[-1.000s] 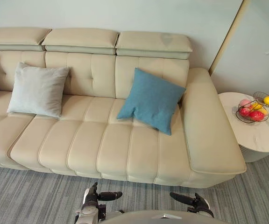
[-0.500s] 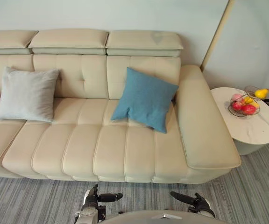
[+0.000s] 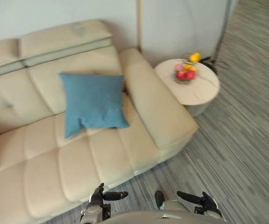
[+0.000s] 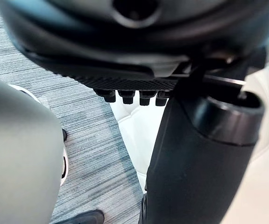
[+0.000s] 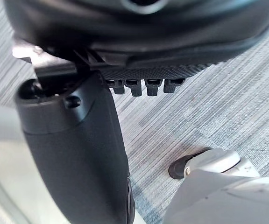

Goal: Pick up cushions and gather them together orderly.

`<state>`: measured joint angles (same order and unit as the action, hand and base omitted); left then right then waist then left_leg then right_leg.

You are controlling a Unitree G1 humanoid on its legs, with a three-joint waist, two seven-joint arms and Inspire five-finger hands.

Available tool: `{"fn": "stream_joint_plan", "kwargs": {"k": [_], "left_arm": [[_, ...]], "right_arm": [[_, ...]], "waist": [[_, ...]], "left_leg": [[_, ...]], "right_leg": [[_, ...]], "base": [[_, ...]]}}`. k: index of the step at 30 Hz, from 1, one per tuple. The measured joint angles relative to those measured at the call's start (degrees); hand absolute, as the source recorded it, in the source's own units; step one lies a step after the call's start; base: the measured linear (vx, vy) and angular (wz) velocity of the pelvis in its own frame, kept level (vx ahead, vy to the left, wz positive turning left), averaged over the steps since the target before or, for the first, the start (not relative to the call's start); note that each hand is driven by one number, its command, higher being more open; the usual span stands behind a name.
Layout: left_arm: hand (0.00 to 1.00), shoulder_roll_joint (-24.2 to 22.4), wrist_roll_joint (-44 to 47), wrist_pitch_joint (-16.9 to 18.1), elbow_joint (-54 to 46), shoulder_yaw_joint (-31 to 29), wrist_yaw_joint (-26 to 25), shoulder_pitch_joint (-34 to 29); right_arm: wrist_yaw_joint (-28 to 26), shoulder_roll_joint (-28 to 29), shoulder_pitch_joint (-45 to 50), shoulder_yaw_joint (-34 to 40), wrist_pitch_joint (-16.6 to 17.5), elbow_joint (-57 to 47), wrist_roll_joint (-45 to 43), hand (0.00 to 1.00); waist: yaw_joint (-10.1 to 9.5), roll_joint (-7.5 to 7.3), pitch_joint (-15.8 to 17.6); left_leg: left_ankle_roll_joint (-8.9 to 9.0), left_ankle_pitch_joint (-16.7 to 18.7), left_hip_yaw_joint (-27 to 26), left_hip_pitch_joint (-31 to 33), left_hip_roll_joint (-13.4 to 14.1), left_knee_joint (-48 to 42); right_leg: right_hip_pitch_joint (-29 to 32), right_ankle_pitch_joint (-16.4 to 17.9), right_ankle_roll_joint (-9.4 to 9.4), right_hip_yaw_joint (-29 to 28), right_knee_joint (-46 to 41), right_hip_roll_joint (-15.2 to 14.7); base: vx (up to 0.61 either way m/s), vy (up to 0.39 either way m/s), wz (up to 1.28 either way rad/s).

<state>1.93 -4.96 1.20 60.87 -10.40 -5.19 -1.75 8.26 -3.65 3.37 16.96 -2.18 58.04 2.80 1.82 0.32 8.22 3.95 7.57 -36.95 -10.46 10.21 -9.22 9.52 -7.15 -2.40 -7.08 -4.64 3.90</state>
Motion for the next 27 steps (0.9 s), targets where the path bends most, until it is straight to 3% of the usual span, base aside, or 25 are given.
{"fn": "stream_joint_plan", "kwargs": {"k": [1,2,3,4,5,6,7,10,12,13,15,16,17,18,19,20,21,23,25,27], "left_arm": [[1.0,0.28,0.0,0.0,-0.03,0.01,0.0,0.03],[1.0,0.52,-0.03,-0.39,0.01,0.24,0.03,0.98],[1.0,0.44,-0.04,-0.38,-0.8,0.86,0.04,0.98],[1.0,0.53,-0.04,-0.37,-0.99,0.96,0.04,0.87],[1.0,0.93,-0.05,-0.41,-0.86,0.73,0.0,0.04],[1.0,0.97,-0.05,-0.41,-0.8,0.66,0.0,-0.06],[1.0,1.04,-0.06,-0.5,-0.27,0.54,-0.02,-0.37],[1.0,0.85,-0.22,-0.55,1.31,1.57,0.09,0.25],[1.0,0.84,-0.29,-0.59,1.76,3.34,0.3,0.92],[1.0,0.81,-0.55,-0.51,1.82,3.46,0.56,1.35],[1.0,1.01,-0.73,-0.45,1.84,3.44,0.57,1.82],[1.0,1.1,-0.74,-0.42,1.84,3.38,0.57,1.62],[1.0,1.01,-0.59,-0.25,1.4,3.19,0.65,1.09],[1.0,1.02,-0.54,0.06,0.69,3.26,0.55,0.84],[1.0,1.32,-0.09,0.67,-0.35,3.39,0.42,0.94],[1.0,1.38,0.14,0.82,-0.6,3.49,0.19,0.68],[1.0,1.7,1.13,0.73,-0.96,3.26,0.11,1.07],[1.0,1.71,1.14,0.85,-1.77,3.24,0.1,1.11],[1.0,1.4,2.11,1.27,-3.06,2.89,0.02,1.11],[1.0,1.05,2.3,1.46,-3.5,2.3,-0.08,1.08]], "right_arm": [[0.04,0.12,-0.34,-0.22,0.0,-0.02,0.01,1.0],[-0.13,0.18,-1.25,0.41,-0.1,-0.37,-0.06,1.0],[-0.04,-0.32,-1.33,0.6,-0.12,-0.32,-0.04,1.0],[-0.04,-0.41,-1.26,0.58,-0.1,-0.27,-0.03,1.0],[-0.01,-0.63,-1.3,0.55,-0.06,0.42,0.05,1.0],[0.0,-0.66,-1.33,0.53,-0.06,0.49,0.07,1.0],[0.29,-1.12,-1.81,0.54,0.02,0.69,0.59,1.0],[0.81,-1.91,-2.5,1.1,-0.06,1.79,0.66,1.0],[0.81,-1.69,-2.61,1.09,-0.04,1.9,0.76,1.0],[0.8,-1.73,-2.43,0.83,-0.07,1.99,0.77,1.0],[0.81,-1.44,-2.47,-0.42,-0.04,2.92,1.63,1.0],[0.77,-1.23,-2.75,-1.32,0.01,3.2,1.64,1.0],[0.95,-1.65,-3.39,-1.84,-0.08,3.77,1.6,1.0],[1.07,-1.84,-3.49,-1.98,-0.12,4.03,1.6,1.0],[1.17,-2.24,-3.82,-2.17,-0.36,5.6,1.6,1.0],[1.17,-2.51,-3.76,-2.3,-0.58,6.47,1.61,1.0],[1.13,-2.64,-3.83,-2.08,-0.56,6.62,1.62,1.0],[1.18,-2.3,-3.75,-1.64,-0.53,6.32,1.62,1.0],[1.24,-1.97,-3.37,-1.08,-0.57,6.35,1.6,1.0],[1.22,-1.81,-2.87,-0.61,-0.58,6.3,1.6,1.0]], "waist": [[-0.03,-0.07,0.22],[0.8,0.67,0.98],[1.02,1.19,1.26],[1.05,1.24,1.28],[0.95,1.26,1.26],[0.93,1.26,1.27],[0.96,2.03,1.49],[1.07,3.05,2.24],[1.43,2.88,2.33],[1.58,2.55,2.32],[1.56,1.42,2.4],[1.23,1.08,2.62],[0.83,1.41,2.63],[1.1,1.13,2.61],[0.89,0.71,3.94],[0.58,1.39,3.97],[-0.15,1.01,4.11],[-0.29,0.25,4.4],[-1.27,0.02,4.56],[-1.79,0.0,4.58]], "left_leg": [[-0.18,0.12,-0.93,-0.06,0.2,0.09],[-0.35,0.47,-4.49,-0.57,0.72,1.3],[0.54,0.94,-7.01,-1.8,1.19,2.26],[1.02,1.24,-7.79,-2.15,1.31,2.27],[2.02,1.82,-10.61,-3.84,1.38,2.34],[2.03,1.81,-10.97,-3.98,1.43,2.35],[2.5,1.5,-13.52,-5.26,2.07,2.77],[2.3,1.19,-14.93,-6.89,2.24,3.28],[1.9,0.8,-14.27,-7.41,2.39,1.55],[2.23,0.65,-14.59,-7.24,3.71,-2.83],[2.28,1.01,-12.29,-3.96,10.73,-21.14],[-0.59,3.06,-10.11,-0.86,13.33,-32.52],[-1.93,7.09,-4.42,4.38,12.84,-38.64],[-0.87,8.3,-2.48,6.16,12.35,-40.07],[1.21,10.0,1.35,8.27,11.25,-39.95],[1.62,10.57,4.32,9.67,10.93,-37.82],[1.02,11.46,9.11,13.9,8.01,-31.62],[0.83,11.31,12.7,16.93,5.0,-25.47],[2.09,8.39,24.29,20.75,-0.82,-14.17],[3.0,5.66,30.03,21.86,-2.77,-8.88]], "right_leg": [[0.29,0.6,1.28,2.19,0.72,-0.42],[2.5,4.68,7.5,18.1,-2.56,-4.06],[3.87,8.65,9.63,32.52,-8.06,-8.5],[3.82,9.41,9.89,36.17,-9.35,-9.8],[2.55,10.99,9.62,47.77,-13.09,-13.43],[2.38,11.48,9.67,48.68,-13.43,-13.61],[1.79,14.89,9.53,55.21,-15.94,-14.58],[3.75,17.34,9.25,51.54,-18.47,-12.4],[3.78,18.06,9.2,48.8,-18.11,-10.64],[3.32,18.48,9.39,47.29,-17.55,-9.47],[1.04,18.48,9.45,43.74,-13.98,-5.96],[-1.42,17.96,8.55,41.27,-9.46,-2.91],[-3.85,21.17,7.42,43.1,-9.39,-3.15],[-3.66,21.78,9.93,42.9,-12.23,-4.79],[-5.63,20.68,10.1,41.09,-13.13,-4.37],[-6.78,20.49,9.83,39.71,-11.98,-2.97],[-8.36,20.14,10.02,37.1,-10.36,-2.13],[-9.52,19.53,9.88,33.98,-8.59,-1.64],[-11.46,18.6,8.89,28.61,-5.45,-0.6],[-12.94,17.58,9.32,25.32,-3.25,0.74]], "base": [[-0.17,-0.086,-1.63],[-0.08,-0.015,-1.19],[-0.02,0.022,-1.18],[0.11,0.022,-1.33],[0.14,-0.013,-0.93],[0.2,-0.076,-1.54],[0.22,-0.14,-1.28],[0.17,-0.205,-1.17],[0.12,-0.286,-0.87],[0.09,-0.292,-0.78],[0.08,-0.35,-1.05],[0.17,-0.314,-1.36],[0.15,-0.181,-1.09],[0.24,-0.044,-0.89],[0.14,0.02,-0.65],[0.16,-0.01,-1.14],[0.06,-0.053,-1.03],[0.05,-0.061,-1.02],[0.1,-0.075,-1.26],[0.15,-0.065,-1.09]]}}
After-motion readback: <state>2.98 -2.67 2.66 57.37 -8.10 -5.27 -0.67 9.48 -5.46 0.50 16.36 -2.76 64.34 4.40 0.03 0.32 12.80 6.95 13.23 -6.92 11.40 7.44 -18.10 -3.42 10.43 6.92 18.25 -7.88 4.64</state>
